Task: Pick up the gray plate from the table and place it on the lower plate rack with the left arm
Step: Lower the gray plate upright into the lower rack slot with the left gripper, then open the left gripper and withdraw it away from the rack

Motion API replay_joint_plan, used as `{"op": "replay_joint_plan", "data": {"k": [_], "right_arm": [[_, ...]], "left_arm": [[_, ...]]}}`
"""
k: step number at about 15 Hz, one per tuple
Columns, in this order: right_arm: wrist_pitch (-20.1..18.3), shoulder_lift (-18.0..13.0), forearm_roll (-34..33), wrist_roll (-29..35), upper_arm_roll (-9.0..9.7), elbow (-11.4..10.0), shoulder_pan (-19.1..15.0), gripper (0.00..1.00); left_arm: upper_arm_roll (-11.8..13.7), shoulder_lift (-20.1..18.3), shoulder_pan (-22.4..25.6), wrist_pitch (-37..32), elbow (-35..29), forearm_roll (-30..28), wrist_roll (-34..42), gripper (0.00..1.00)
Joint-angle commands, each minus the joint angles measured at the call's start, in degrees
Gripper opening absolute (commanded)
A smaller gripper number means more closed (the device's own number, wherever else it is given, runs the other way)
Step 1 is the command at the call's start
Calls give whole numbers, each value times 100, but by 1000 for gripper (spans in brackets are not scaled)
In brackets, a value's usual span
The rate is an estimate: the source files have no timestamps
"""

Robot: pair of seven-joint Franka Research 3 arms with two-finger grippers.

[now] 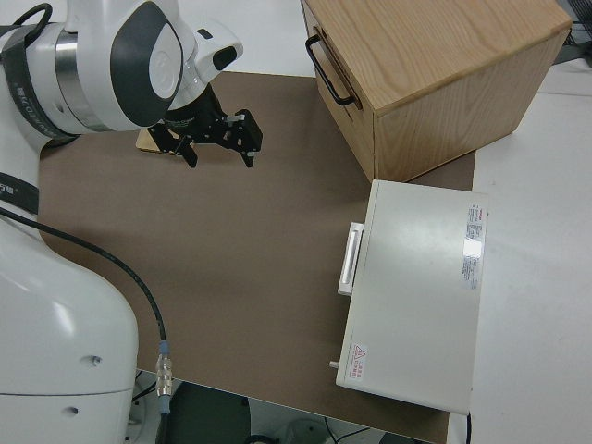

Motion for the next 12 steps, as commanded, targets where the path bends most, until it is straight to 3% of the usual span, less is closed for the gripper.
{"op": "replay_joint_plan", "data": {"k": [1,7,12], "right_arm": [[-63,-12,-37,68,122,42,-134,983],[-63,-12,-37,68,122,42,-134,983],[-63,-12,-37,68,113,33,-134,983]], "left_arm": [[87,-77,36,74,397,-557,550,991],[140,-68,273,82,1276,-1989,1360,991],[166,-103,493,486,1708,-3606,1440,993]]}}
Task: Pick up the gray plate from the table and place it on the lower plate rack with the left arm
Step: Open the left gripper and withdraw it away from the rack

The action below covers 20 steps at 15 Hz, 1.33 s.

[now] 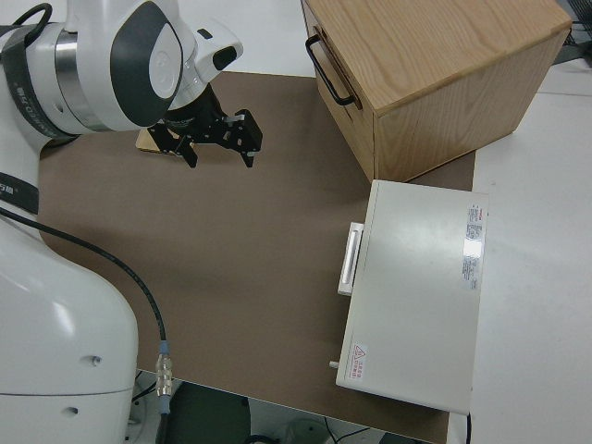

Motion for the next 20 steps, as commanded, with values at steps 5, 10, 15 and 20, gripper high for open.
{"op": "replay_joint_plan", "data": {"k": [5,10,15,20], "right_arm": [[-63,-12,-37,68,113,42,-134,983],[-63,-12,-37,68,122,33,-134,983],[-63,-12,-28,68,122,42,-134,983],[-63,-12,-28,68,122,42,-134,983]], "left_arm": [[22,-44,267,583,243,-1820,316,995],[5,-26,329,601,726,-2226,2055,995],[-22,26,285,583,1086,-2156,2277,995],[-83,18,232,583,1253,-1814,2234,995]]}}
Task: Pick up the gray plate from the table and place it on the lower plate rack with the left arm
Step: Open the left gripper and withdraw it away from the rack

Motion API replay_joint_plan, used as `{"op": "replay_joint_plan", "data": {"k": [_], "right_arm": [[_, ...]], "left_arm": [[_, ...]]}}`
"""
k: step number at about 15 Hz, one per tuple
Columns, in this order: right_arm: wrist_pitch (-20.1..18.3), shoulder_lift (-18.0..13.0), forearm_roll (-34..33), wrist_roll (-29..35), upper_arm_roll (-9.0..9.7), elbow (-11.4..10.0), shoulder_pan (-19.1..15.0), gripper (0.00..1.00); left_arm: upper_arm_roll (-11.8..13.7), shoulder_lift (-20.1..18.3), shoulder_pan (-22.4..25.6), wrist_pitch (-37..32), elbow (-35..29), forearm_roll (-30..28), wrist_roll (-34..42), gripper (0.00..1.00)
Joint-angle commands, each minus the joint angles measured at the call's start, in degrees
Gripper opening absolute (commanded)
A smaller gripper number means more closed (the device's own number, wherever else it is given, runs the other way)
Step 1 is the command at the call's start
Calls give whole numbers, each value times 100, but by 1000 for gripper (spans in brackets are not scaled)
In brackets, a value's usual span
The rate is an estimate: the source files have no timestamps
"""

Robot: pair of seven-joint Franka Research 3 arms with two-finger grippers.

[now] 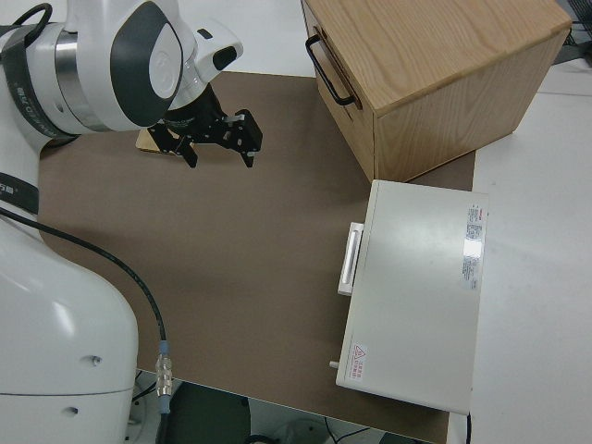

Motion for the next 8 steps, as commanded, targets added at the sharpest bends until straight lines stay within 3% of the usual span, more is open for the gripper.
{"op": "replay_joint_plan", "data": {"k": [1,8], "right_arm": [[-63,-12,-37,68,122,42,-134,983],[-63,-12,-37,68,113,33,-134,983]], "left_arm": [[-28,34,-32,-18,227,312,22,995],[-19,35,12,-18,315,321,-22,995]]}}
